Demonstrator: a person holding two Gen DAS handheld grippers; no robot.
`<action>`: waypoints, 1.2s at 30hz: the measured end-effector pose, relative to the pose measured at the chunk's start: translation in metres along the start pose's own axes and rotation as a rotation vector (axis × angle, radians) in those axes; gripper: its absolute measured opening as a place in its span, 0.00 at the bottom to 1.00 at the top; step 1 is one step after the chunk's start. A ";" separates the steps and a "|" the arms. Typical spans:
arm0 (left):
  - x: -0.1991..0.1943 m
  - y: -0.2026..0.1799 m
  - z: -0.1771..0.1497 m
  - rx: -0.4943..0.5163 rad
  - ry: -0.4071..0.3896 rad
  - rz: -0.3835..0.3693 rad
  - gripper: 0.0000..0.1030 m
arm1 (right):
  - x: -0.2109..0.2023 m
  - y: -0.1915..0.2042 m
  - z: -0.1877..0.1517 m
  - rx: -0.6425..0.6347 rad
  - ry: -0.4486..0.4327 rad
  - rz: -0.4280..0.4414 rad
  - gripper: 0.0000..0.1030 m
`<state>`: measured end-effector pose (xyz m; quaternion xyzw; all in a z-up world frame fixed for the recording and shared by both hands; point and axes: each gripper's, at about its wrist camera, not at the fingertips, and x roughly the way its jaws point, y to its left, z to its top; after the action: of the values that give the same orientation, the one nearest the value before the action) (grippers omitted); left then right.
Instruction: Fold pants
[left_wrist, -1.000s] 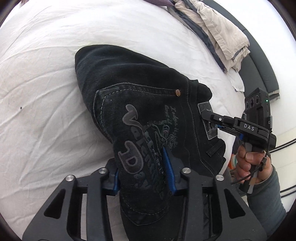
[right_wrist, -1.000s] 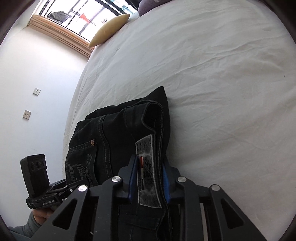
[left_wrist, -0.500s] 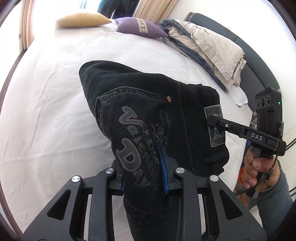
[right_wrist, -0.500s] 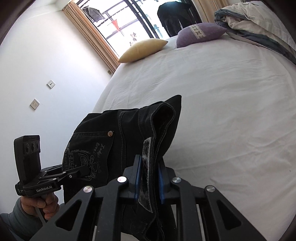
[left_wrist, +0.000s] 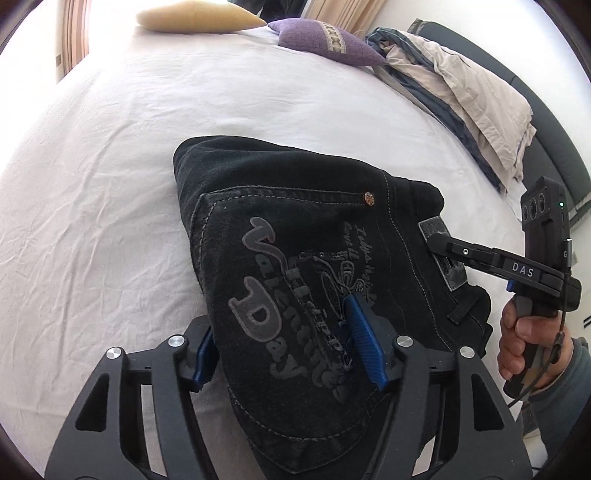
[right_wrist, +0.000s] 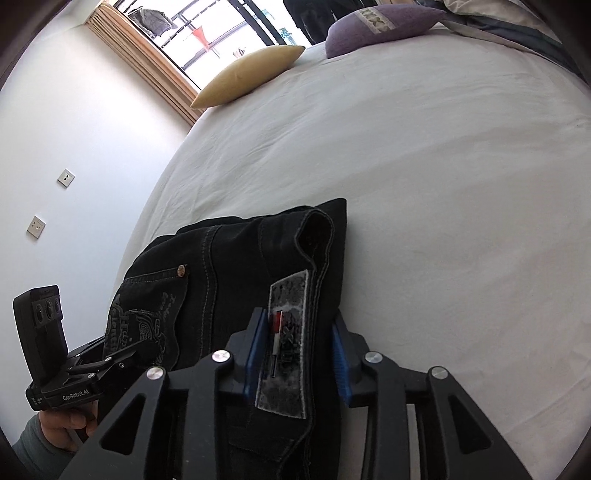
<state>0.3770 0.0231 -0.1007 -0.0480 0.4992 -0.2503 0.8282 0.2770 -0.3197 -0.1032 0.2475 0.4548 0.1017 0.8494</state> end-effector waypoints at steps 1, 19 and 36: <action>0.000 0.003 -0.001 -0.003 -0.010 -0.002 0.62 | -0.001 -0.001 0.001 0.008 -0.006 0.004 0.45; -0.230 -0.111 -0.103 0.181 -0.695 0.534 1.00 | -0.212 0.120 -0.112 -0.321 -0.518 -0.275 1.00; -0.346 -0.159 -0.154 0.100 -0.622 0.494 1.00 | -0.311 0.205 -0.147 -0.372 -0.618 -0.335 1.00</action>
<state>0.0576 0.0714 0.1529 0.0404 0.2082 -0.0411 0.9764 -0.0092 -0.2201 0.1586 0.0309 0.1854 -0.0369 0.9815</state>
